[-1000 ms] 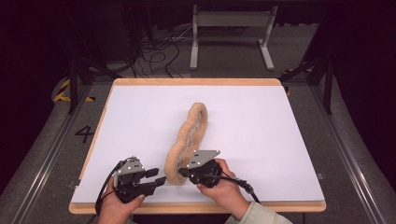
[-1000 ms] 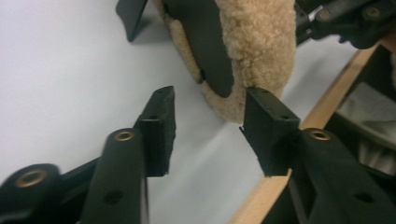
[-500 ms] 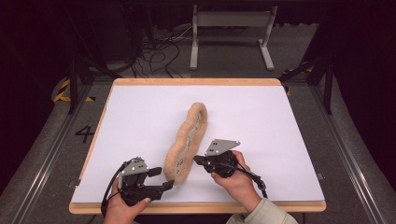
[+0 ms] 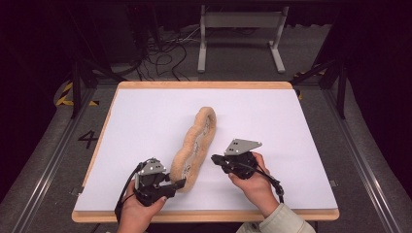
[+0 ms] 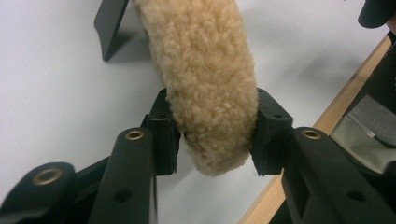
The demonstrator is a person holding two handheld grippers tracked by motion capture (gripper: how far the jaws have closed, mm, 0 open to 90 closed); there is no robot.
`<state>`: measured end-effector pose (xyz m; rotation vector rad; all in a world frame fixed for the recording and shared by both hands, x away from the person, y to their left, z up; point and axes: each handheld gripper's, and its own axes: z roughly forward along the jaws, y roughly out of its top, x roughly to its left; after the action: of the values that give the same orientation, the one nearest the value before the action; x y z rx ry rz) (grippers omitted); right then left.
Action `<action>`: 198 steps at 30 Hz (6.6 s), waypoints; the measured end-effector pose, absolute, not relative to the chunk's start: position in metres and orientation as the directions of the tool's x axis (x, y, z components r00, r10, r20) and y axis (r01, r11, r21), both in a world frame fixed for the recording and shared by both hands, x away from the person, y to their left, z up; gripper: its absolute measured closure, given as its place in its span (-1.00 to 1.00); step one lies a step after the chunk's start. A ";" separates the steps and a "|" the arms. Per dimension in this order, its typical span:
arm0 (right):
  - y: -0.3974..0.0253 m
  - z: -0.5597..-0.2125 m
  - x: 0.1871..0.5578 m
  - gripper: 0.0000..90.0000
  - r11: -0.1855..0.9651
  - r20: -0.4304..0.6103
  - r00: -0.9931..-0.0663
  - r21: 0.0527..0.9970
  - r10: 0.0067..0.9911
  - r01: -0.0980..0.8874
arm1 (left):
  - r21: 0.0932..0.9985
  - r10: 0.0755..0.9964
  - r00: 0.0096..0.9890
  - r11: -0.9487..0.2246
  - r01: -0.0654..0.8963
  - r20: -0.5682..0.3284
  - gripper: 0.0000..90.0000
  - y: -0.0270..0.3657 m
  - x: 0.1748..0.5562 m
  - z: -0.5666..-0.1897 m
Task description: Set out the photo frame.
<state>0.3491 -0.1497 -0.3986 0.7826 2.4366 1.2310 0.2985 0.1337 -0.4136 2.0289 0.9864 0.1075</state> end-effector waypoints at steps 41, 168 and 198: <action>-0.163 -0.394 0.508 0.14 0.600 -0.074 -0.817 0.717 0.572 0.355 | 0.725 0.690 0.666 -0.300 0.620 -0.285 0.48 0.175 0.313 -0.415; -0.335 -0.415 0.356 -0.53 0.347 0.097 -0.659 0.788 0.746 0.508 | 0.832 0.808 0.575 -0.226 0.507 -0.131 -0.54 0.258 0.355 -0.451; -0.332 -0.455 0.349 -0.55 0.370 0.043 -0.649 0.792 0.760 0.486 | 0.829 0.797 0.588 -0.232 0.508 -0.137 -0.55 0.252 0.352 -0.461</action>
<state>0.3494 -0.3322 -0.4550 1.0926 2.3065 1.1640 0.3516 0.2523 -0.4609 1.8988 1.0501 0.3956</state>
